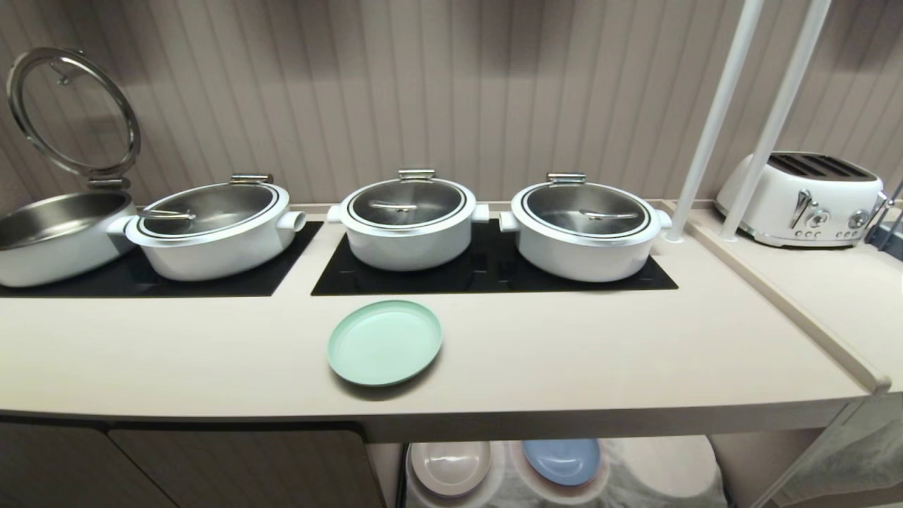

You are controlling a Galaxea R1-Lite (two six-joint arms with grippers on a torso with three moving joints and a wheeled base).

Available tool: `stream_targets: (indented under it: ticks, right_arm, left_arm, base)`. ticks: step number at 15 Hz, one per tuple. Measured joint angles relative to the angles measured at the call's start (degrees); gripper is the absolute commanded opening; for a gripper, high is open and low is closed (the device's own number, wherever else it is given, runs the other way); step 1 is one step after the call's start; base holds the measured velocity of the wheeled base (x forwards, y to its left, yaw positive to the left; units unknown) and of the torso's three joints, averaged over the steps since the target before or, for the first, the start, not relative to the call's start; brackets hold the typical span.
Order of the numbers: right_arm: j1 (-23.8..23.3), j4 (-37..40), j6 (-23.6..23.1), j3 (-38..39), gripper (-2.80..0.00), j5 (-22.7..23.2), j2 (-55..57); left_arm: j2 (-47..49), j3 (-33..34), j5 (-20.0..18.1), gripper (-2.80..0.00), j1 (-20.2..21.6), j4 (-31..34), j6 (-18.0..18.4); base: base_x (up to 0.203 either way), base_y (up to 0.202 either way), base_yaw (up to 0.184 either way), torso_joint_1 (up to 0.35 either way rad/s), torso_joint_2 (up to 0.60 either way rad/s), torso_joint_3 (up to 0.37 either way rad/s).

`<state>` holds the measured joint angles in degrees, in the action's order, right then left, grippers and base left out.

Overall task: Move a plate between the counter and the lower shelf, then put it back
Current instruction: Pick up the plate

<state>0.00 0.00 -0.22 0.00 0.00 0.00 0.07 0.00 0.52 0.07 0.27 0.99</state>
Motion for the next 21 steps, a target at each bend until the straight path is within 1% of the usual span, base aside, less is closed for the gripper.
stream_targets:
  ticks: [6,9,12,15,18,20,21]
  right_arm:
    - [0.0,0.0,0.0,0.0,-2.8,0.0,0.0]
    - [0.0,0.0,0.0,0.0,-2.8,0.0,0.0]
    - [0.0,0.0,0.0,0.0,-2.8,0.0,0.0]
    - [0.0,0.0,0.0,0.0,-2.8,0.0,0.0]
    - [0.0,0.0,0.0,0.0,-2.8,0.0,0.0]
    - [0.0,0.0,0.0,0.0,-2.8,0.0,0.0]
    - [0.0,0.0,0.0,0.0,-2.8,0.0,0.0]
  left_arm:
    - [0.0,0.0,0.0,-2.8,0.0,0.0,0.3]
    - [0.0,0.0,-0.5,-2.8,0.0,0.0,2.0]
    - [0.0,0.0,-1.2,-2.8,0.0,-3.1,5.7]
    - [0.0,-1.3,-3.0,-2.8,0.0,-8.3,7.0]
    - [0.0,-5.6,-4.4,-2.8,0.0,-7.6,7.9]
    - [0.0,-9.6,-5.4,-2.8,0.0,-3.9,7.9]
    - [0.0,-11.6,-7.0,-2.8,0.0,-1.2,7.9]
  base:
    - [0.0,0.0,0.0,0.0,0.0,0.0]
    - [0.0,0.0,0.0,0.0,0.0,0.0]
    - [0.0,0.0,0.0,0.0,0.0,0.0]
    - [0.0,0.0,0.0,0.0,0.0,0.0]
    - [0.0,0.0,0.0,0.0,0.0,0.0]
    - [0.0,0.0,0.0,0.0,0.0,0.0]
    - [0.0,0.0,0.0,0.0,0.0,0.0]
